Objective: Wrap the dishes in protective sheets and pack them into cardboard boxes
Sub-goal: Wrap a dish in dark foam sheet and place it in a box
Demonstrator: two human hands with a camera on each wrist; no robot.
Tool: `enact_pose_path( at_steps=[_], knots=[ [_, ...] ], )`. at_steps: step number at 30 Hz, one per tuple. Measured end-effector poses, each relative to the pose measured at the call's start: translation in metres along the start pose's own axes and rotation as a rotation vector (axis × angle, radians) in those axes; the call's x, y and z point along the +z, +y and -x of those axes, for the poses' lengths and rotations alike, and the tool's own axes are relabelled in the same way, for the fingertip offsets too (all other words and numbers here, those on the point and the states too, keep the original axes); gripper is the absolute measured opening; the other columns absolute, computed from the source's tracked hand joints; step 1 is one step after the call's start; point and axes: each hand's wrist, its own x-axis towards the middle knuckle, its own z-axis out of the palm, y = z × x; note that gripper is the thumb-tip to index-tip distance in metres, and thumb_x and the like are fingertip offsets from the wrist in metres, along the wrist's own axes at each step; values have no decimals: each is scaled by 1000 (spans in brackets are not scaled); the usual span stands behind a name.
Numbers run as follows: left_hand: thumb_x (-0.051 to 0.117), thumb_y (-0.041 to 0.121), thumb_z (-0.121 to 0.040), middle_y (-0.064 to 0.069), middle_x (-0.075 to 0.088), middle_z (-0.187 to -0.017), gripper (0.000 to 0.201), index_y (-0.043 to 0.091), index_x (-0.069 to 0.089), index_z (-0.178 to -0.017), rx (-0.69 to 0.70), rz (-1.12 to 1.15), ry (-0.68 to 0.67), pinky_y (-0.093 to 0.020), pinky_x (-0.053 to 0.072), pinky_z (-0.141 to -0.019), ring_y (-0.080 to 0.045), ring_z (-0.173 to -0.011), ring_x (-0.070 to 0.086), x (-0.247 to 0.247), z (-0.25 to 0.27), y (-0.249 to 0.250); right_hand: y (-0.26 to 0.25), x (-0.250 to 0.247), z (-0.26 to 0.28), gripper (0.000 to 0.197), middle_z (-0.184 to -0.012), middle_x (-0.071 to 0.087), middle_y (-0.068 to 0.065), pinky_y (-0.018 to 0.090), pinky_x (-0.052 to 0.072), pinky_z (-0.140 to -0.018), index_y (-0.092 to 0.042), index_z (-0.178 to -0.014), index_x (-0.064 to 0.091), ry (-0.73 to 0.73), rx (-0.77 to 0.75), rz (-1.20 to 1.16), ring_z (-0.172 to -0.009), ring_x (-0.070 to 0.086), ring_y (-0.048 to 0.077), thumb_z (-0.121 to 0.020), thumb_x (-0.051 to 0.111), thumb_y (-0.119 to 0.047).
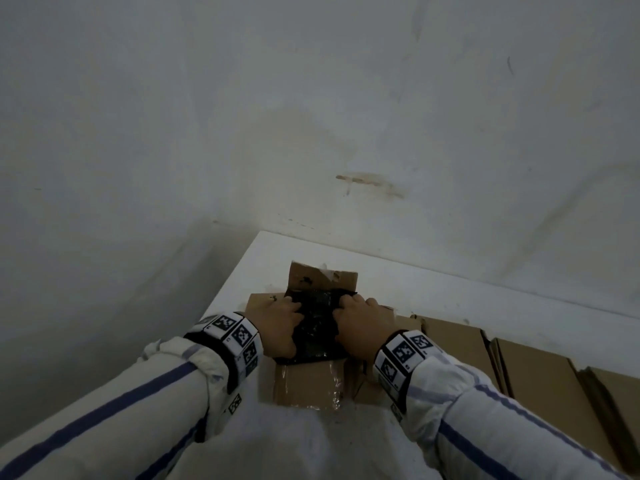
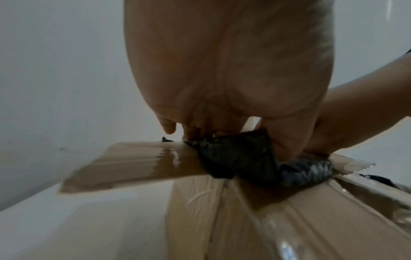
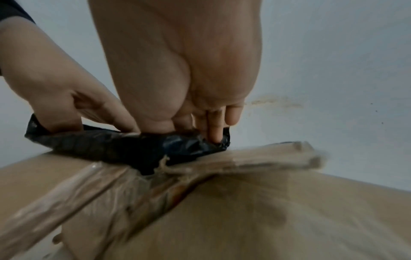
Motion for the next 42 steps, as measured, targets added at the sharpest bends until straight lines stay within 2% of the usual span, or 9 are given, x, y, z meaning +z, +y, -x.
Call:
enact_pose_path(
  at_steps=[4, 9, 14, 18, 24, 31, 36, 39, 42],
  knots=[
    [57, 38, -83, -1, 44, -135, 47, 19, 52, -126, 0, -118, 15, -37, 28, -108, -20, -126, 40, -7, -11, -1, 6, 2, -13, 42, -128, 46, 8, 45, 32, -102, -17, -124, 51, -193, -10, 1, -120, 40, 30, -88, 47, -39],
    [64, 31, -83, -7, 42, -140, 56, 16, 44, -133, -18, -244, -53, -49, 6, -119, -25, -133, 36, -18, -25, -1, 6, 2, -27, 54, -116, 57, 2, 44, 23, -101, -19, -119, 51, -233, -32, 13, -115, 38, 24, -78, 56, -53],
    [72, 26, -79, -10, 39, -139, 64, 13, 39, -133, -15, -211, 12, -42, 23, -112, -32, -132, 34, -22, -28, 6, 1, -3, -36, 46, -116, 59, 2, 46, 23, -103, -18, -118, 57, -291, -43, 127, -115, 38, 27, -84, 57, -49],
    [71, 26, -78, -13, 41, -136, 68, 11, 37, -135, 26, -217, 34, -44, 12, -118, -33, -124, 44, -19, -33, 4, -4, 3, -38, 37, -119, 56, 6, 42, 27, -100, -16, -117, 53, -215, -39, 131, -113, 41, 30, -88, 56, -38],
    [63, 28, -83, -11, 46, -132, 51, 12, 44, -128, 78, -164, 153, -38, 23, -112, -29, -123, 43, -6, -29, -4, -9, 6, -35, 51, -120, 54, 13, 43, 32, -99, -13, -123, 43, -159, 8, 113, -110, 48, 31, -84, 60, -40],
    [65, 29, -80, -7, 41, -138, 55, 19, 45, -131, 40, -120, -119, -50, 11, -118, -27, -133, 37, -17, -34, -16, 2, -12, -29, 67, -131, 36, 5, 43, 40, -92, -20, -133, 41, -335, 87, -67, -116, 45, 35, -77, 71, -43],
    [63, 24, -86, -14, 35, -142, 62, 12, 32, -138, 37, -208, -25, -45, 17, -117, -32, -128, 41, -13, -36, -1, -13, -1, -40, 56, -127, 44, 12, 44, 35, -103, -15, -131, 37, -267, 68, 24, -109, 51, 32, -84, 64, -31],
    [56, 24, -89, -15, 40, -136, 50, 11, 36, -133, 56, -207, 86, -42, 24, -113, -32, -121, 46, -5, -36, 1, -21, 6, -39, 41, -127, 48, 14, 39, 32, -101, -11, -128, 39, -153, 56, 46, -111, 53, 29, -92, 51, -26],
    [57, 22, -87, -12, 44, -131, 45, 11, 41, -128, 57, -152, 152, -39, 26, -110, -30, -119, 47, 3, -31, -5, -18, 4, -35, 45, -127, 46, 15, 39, 36, -98, -9, -128, 40, -155, 51, -10, -110, 53, 31, -90, 55, -29]
  ],
)
